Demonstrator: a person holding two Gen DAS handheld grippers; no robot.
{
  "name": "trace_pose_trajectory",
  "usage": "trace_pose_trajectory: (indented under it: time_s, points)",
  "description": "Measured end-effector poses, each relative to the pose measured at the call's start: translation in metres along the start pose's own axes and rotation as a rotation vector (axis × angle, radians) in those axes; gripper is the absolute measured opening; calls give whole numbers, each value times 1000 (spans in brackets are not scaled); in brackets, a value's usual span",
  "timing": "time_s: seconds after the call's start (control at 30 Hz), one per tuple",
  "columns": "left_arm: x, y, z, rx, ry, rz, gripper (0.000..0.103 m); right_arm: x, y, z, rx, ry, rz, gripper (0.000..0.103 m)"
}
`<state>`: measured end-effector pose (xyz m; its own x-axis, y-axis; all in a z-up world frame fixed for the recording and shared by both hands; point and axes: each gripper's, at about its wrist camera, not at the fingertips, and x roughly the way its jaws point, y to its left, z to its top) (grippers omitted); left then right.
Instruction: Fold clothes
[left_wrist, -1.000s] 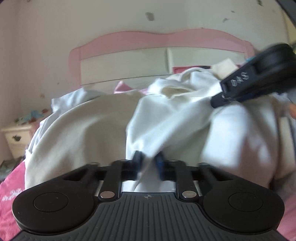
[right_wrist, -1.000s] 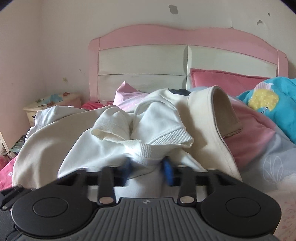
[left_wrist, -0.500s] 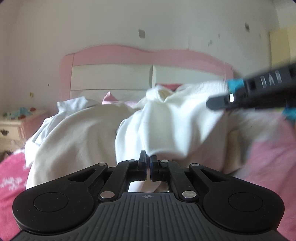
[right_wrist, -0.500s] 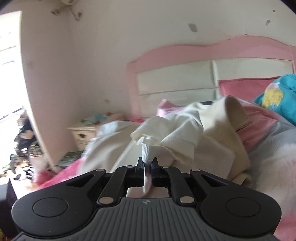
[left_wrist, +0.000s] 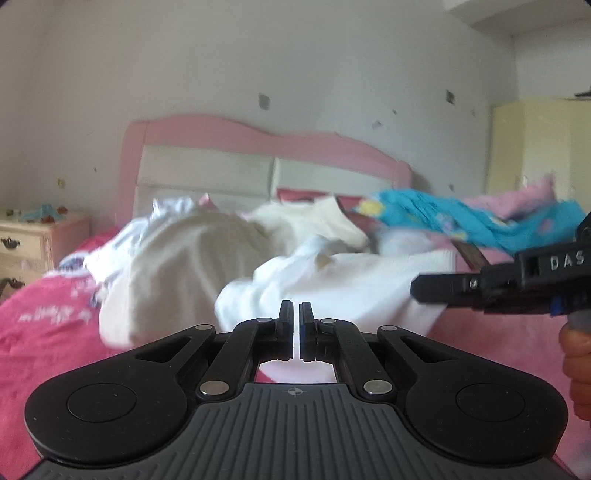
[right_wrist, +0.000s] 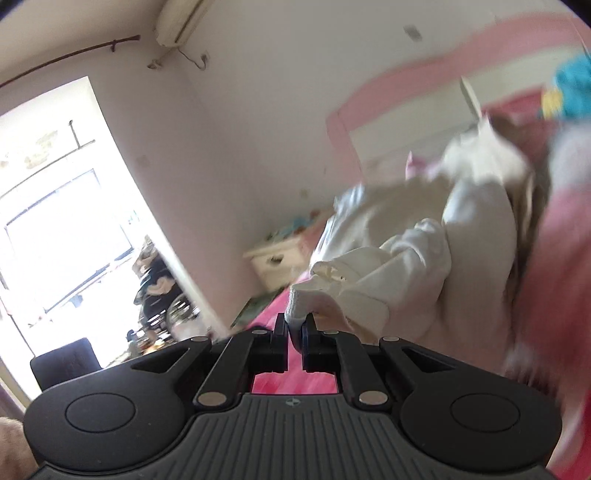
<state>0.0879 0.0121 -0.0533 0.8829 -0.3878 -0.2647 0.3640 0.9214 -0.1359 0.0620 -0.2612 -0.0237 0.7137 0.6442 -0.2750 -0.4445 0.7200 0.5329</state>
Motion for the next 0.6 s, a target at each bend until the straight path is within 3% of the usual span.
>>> trace_pose_trajectory:
  time_s: [0.2, 0.33, 0.47, 0.6]
  points:
    - [-28, 7, -53, -19, 193, 10, 1, -22, -1, -79, 129, 137, -77, 8]
    - [-35, 9, -78, -7, 298, 12, 5, -20, 7, -115, 76, 313, -226, 11]
    - [-36, 9, -94, 26, 368, 6, 31, -27, 10, -125, 68, 410, -291, 24]
    - [-30, 9, -89, 24, 361, -17, 45, -53, 17, -112, 93, 343, -284, 38]
